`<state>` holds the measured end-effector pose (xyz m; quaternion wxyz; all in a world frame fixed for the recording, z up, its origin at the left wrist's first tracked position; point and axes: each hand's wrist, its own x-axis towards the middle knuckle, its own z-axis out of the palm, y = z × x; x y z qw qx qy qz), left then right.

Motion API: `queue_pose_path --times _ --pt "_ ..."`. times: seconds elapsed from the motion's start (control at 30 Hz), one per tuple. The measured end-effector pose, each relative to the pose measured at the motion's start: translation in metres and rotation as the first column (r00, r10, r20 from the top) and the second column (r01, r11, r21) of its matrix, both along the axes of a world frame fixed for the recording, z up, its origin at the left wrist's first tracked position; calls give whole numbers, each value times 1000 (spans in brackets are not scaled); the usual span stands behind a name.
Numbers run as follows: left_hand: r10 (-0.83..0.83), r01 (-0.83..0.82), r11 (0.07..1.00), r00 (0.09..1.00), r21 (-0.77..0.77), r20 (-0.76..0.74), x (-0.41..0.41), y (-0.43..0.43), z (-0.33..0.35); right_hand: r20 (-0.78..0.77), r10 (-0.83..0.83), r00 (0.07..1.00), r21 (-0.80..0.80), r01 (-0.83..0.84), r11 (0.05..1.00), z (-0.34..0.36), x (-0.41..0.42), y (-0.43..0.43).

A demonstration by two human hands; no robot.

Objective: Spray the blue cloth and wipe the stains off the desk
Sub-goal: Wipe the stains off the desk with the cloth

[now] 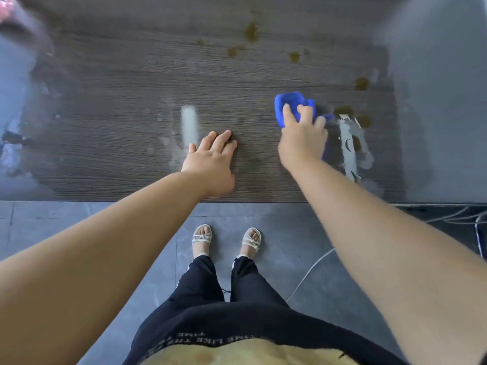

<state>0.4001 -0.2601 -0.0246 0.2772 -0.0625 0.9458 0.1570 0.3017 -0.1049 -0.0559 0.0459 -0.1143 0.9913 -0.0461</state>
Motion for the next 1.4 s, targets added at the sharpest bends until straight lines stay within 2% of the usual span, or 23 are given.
queue_pose_path --times 0.03,0.1,0.2,0.27,0.33,0.4,0.47,0.57,0.63,0.67,0.77,0.83,0.9,0.97,1.03,1.1,1.17,1.3,1.33,1.4 --pt "23 -23 1000 1000 19 -17 0 0 0 5 12 1000 -36 -12 999 1 11 -16" --pt "100 -94 993 992 76 -80 1 -2 0 -54 149 987 -127 -155 980 -2 48 -28" --pt "292 -260 948 941 183 -171 4 -3 1 -128 349 928 -87 -361 928 -10 90 14" --pt "326 -288 937 926 197 -193 6 -1 3 -155 391 907 -40 -401 915 -9 83 52" --pt "254 -225 964 939 145 -231 7 8 2 -171 305 937 -6 -310 951 -4 61 69" --pt "190 -163 980 944 117 -270 4 24 1 -109 119 987 -40 -124 991 -2 44 53" --pt "208 -169 974 932 152 -297 -1 40 1 -80 35 996 -85 -42 996 0 53 26" --pt "309 -246 942 899 228 -309 -10 53 3 -138 245 960 -101 -259 961 -3 93 24" --pt "275 -214 950 916 226 -291 -13 58 2 -127 355 926 -70 -366 928 -6 107 57" --pt "229 -172 962 932 214 -281 -14 61 0 -139 355 924 -64 -367 928 -5 108 77" --pt "128 -80 979 958 187 -257 -17 67 -3 -189 200 961 -24 -208 978 -6 92 117" --pt "125 -84 982 961 170 -247 -20 73 -3 -187 22 982 -74 -37 997 -8 77 112" --pt "119 -88 987 965 137 -236 -24 82 -3 -183 -70 981 -136 45 990 -5 75 85" --pt "106 -85 991 971 105 -213 -27 90 -2 -203 61 977 -115 -86 990 -8 89 71" --pt "93 -78 993 979 87 -181 -32 96 -1 -155 230 961 -53 -241 969 -6 100 88" --pt "72 -64 996 987 60 -146 -37 97 1 -153 287 946 -15 -292 956 -5 95 126" --pt "25 -23 1000 995 17 -95 -40 97 3 -169 208 964 17 -208 978 -3 75 161" --pt "-31 29 999 998 -29 -49 -44 98 7 -63 -143 988 13 144 989 2 36 146" --pt "-22 21 1000 999 -21 -45 -45 98 8 -52 -168 984 13 168 986 2 39 130" --pt "17 -17 1000 999 10 -42 -47 96 9 -91 -35 995 -46 31 998 -1 56 106"
